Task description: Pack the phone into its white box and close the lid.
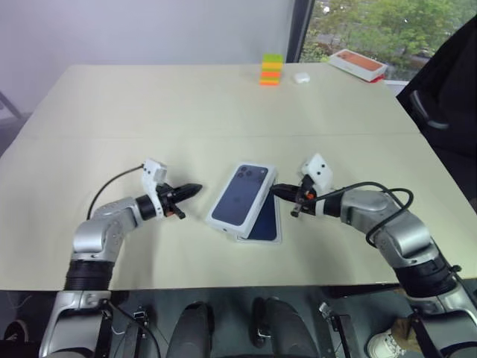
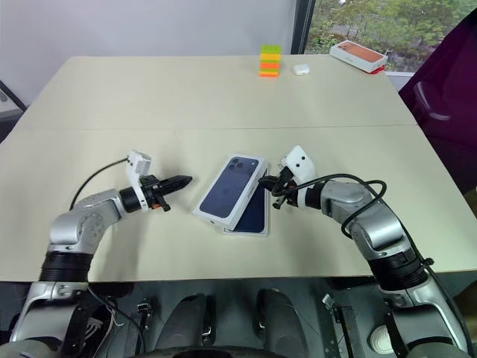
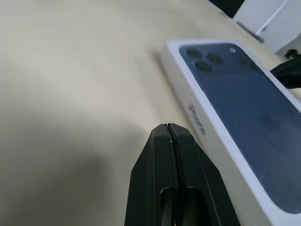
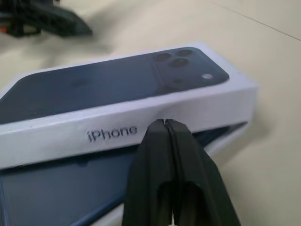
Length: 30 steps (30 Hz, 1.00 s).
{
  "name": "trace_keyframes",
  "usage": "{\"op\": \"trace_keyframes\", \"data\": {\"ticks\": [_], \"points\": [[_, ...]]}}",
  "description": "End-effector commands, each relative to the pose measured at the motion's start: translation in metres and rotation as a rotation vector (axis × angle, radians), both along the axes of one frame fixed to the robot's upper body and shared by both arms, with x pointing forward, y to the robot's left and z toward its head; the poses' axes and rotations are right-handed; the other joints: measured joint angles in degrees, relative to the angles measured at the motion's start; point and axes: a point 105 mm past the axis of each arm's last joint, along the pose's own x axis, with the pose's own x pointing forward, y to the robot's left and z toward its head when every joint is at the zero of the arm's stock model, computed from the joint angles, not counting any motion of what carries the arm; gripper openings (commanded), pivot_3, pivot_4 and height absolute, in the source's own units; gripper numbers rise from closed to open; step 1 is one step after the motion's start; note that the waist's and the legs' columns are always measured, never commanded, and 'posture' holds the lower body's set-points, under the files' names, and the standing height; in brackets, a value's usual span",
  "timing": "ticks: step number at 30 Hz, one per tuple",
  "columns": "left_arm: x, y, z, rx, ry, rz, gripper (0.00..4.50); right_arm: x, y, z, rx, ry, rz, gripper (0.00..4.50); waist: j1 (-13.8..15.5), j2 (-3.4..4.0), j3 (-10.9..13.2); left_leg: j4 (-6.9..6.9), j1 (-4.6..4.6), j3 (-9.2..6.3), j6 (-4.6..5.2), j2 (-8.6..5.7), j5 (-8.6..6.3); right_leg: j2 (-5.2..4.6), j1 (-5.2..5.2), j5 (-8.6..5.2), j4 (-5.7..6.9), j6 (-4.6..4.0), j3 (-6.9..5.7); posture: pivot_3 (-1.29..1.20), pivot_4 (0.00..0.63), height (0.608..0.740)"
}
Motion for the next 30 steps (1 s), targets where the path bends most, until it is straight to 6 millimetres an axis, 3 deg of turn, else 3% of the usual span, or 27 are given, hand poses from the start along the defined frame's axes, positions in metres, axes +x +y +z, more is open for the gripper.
{"op": "trace_keyframes", "data": {"ticks": [1, 8, 18, 30], "points": [[0.000, -0.015, 0.002, 0.017, 0.009, -0.059, 0.00, 0.004, 0.002, 0.017, 0.012, -0.059, -0.003, 0.05, -0.05, 0.00, 0.00, 0.00, 0.01, 0.00, 0.00, 0.00, 0.00, 0.00, 0.00, 0.07, 0.01, -0.12, 0.00, 0.00, 0.150, 0.740], [-0.012, -0.037, 0.001, -0.019, 0.115, -0.178, 0.00, 0.001, -0.001, 0.011, -0.043, -0.064, 0.008, 0.05, -0.21, 0.00, 0.00, 0.01, 0.09, 0.00, 0.00, 0.01, 0.00, 0.02, 0.00, 0.07, 0.16, -0.13, 0.03, 0.00, 0.150, 0.740], [-0.016, -0.058, 0.018, -0.060, 0.078, -0.223, 0.00, -0.008, -0.018, 0.003, -0.113, -0.032, 0.024, 0.05, -0.08, 0.00, 0.00, 0.07, 0.09, -0.02, -0.01, 0.00, 0.01, 0.01, 0.00, 0.07, 0.25, -0.13, 0.03, 0.00, 0.150, 0.740], [-0.028, -0.048, 0.011, -0.027, 0.097, -0.219, 0.00, -0.028, -0.012, -0.003, -0.119, 0.007, 0.113, 0.05, -0.19, 0.00, 0.00, 0.08, 0.16, -0.04, -0.03, 0.00, 0.02, 0.04, 0.01, 0.07, 0.33, -0.14, 0.05, 0.00, 0.150, 0.740]]}}
